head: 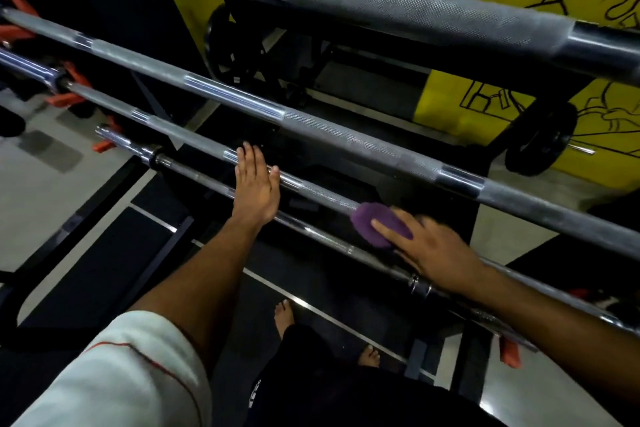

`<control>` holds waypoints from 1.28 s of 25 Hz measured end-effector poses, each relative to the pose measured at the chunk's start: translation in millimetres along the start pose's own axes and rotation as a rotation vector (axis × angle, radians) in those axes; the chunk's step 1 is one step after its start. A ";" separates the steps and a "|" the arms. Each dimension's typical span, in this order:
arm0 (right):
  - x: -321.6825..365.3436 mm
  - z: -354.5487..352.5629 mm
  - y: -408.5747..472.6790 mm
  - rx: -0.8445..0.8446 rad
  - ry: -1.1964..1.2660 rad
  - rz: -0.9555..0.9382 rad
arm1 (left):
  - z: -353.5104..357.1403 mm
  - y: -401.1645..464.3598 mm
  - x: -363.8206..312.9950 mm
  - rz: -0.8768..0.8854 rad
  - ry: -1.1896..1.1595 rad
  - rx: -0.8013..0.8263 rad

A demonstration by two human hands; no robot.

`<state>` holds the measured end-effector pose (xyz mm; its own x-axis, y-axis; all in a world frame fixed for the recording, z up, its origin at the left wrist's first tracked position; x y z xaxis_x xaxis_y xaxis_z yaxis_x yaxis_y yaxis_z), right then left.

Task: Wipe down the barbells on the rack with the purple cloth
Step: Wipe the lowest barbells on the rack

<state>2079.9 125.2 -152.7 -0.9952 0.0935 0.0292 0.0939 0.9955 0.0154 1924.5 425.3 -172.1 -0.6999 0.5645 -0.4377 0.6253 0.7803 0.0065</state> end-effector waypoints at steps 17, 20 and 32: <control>66.5 8.8 146.5 0.058 0.095 -0.067 | -67.9 50.5 126.8 -0.063 0.025 -0.103; 83.1 16.8 186.2 0.075 0.031 -0.044 | -58.9 72.1 143.9 0.006 -0.030 -0.074; 128.6 6.3 258.8 0.022 0.053 0.046 | -57.1 75.5 158.4 0.190 -0.016 0.018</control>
<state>1976.1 394.9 -151.3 -0.9869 0.1391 0.0823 0.1388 0.9903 -0.0094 1841.1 589.0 -189.6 -0.5630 0.6969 -0.4442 0.7521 0.6548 0.0742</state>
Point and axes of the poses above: each hand's wrist, its own y-axis towards the middle knuckle, its own z-axis out of the palm, x = y × z, the point moved 8 cm from there along y, towards the middle knuckle, and after that the axes turned 2 degrees about y, right-handed, at the moved point
